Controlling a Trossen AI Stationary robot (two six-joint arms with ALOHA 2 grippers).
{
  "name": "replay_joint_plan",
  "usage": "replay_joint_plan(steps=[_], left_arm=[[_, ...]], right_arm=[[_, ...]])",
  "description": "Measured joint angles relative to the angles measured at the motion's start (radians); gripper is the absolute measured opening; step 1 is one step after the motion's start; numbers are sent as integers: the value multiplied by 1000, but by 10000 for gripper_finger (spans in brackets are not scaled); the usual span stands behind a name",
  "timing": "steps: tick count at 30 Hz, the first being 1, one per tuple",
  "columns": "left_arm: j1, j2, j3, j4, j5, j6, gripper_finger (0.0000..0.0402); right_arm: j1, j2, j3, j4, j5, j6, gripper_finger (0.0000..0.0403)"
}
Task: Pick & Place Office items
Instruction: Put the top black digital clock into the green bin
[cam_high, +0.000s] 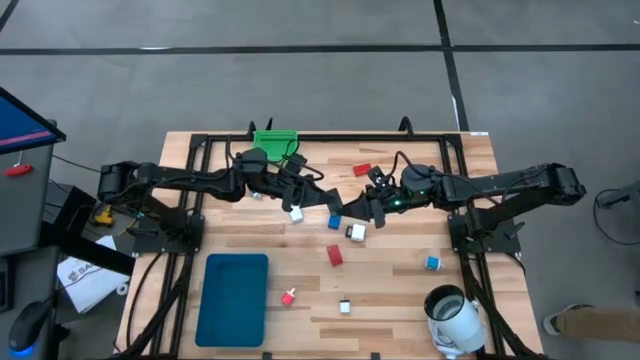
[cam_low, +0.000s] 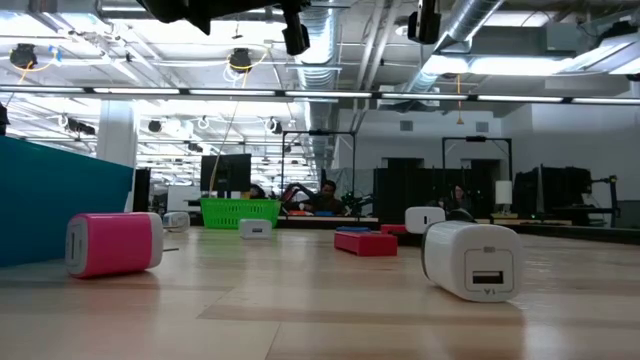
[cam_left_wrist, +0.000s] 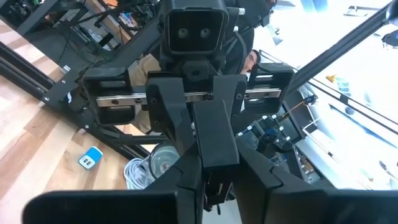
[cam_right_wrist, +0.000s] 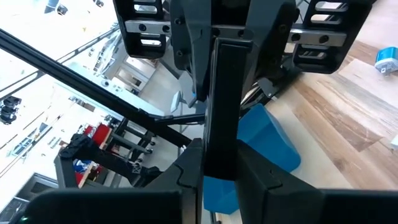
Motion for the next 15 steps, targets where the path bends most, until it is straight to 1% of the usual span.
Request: replay_joint_plan(steps=[2,6,9,12,15], left_arm=[[9,0,0,0,0,5,49],[38,0,0,-3,1,31,50],[67,-16,0,-34,-2,50,50],[107,-64,0,-152,-21,110,50],[154,-141,0,-342,-97,201,50]], right_arm=[[0,0,0,2,1,-2,67],[-2,0,0,8,30,26,148],[-2,0,0,-8,31,33,202],[3,-4,0,-71,27,46,233],[12,-8,0,-168,27,50,240]])
